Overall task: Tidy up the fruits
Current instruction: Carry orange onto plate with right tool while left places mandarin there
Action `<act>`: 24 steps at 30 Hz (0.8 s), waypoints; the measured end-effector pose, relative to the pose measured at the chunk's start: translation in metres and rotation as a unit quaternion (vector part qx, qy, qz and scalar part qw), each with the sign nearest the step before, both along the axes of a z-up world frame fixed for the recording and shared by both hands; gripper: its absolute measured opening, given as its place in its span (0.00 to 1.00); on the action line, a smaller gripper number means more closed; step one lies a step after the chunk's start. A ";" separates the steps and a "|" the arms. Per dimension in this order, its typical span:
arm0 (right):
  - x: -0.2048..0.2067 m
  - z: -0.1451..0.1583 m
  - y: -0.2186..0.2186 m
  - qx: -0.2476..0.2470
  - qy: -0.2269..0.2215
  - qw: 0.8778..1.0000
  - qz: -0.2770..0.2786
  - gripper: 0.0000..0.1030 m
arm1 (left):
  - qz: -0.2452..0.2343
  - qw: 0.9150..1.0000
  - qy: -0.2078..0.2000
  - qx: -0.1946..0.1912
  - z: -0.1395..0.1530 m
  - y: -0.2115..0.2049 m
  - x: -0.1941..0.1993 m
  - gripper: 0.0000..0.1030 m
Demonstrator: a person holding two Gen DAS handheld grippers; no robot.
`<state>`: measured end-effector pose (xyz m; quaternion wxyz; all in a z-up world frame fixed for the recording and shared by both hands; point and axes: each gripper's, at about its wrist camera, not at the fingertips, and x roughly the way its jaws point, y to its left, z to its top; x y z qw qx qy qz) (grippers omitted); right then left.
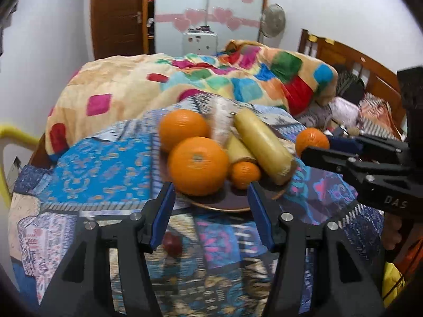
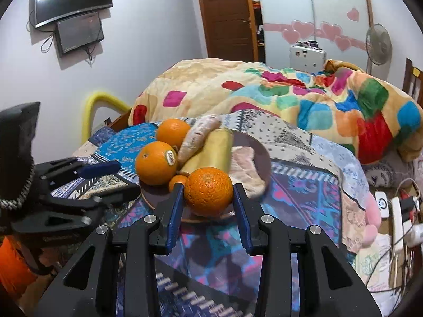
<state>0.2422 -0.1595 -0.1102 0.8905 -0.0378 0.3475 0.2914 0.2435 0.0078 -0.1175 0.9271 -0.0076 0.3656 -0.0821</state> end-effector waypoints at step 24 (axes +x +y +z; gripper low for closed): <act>0.035 -0.004 0.056 -0.045 -0.013 0.999 0.025 0.39 | 0.040 0.999 0.007 0.000 -0.015 0.060 -0.004 0.60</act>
